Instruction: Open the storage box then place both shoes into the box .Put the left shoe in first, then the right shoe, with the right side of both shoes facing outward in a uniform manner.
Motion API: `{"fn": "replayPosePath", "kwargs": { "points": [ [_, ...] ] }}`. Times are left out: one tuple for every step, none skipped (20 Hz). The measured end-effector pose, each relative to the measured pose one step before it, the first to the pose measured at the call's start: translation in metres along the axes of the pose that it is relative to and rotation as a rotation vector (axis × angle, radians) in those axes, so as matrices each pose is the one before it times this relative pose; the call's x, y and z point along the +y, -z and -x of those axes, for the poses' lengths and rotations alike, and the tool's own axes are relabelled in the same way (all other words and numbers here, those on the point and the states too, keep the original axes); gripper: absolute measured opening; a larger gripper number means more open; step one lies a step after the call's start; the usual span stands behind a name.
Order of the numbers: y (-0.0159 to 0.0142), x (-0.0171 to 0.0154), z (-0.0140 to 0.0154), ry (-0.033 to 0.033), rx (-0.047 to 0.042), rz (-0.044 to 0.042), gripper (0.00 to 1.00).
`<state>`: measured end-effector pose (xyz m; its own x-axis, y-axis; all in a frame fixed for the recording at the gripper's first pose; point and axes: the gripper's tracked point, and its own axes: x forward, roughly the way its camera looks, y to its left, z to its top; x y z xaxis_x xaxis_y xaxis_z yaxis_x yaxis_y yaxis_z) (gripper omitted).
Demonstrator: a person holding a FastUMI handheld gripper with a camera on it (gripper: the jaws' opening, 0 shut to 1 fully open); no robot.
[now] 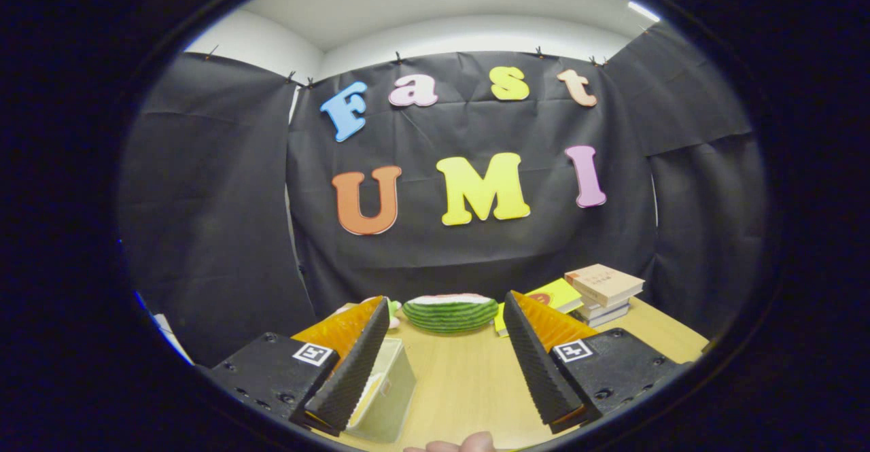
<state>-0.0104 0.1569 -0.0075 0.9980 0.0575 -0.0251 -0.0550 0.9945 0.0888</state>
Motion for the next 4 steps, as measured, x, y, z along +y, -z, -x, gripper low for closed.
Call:
{"fn": "replayPosePath", "kwargs": {
  "points": [
    [0.00541,-0.00033,0.00082,0.00775,0.01077,0.00727,1.00],
    [0.00234,0.00174,0.00128,0.00491,0.00707,0.00924,1.00],
    [0.00138,0.00360,0.00164,0.00379,-0.00531,0.01343,1.00],
    [-0.00065,0.00367,0.00229,0.00412,-0.00593,0.01485,1.00]
  ]
}}
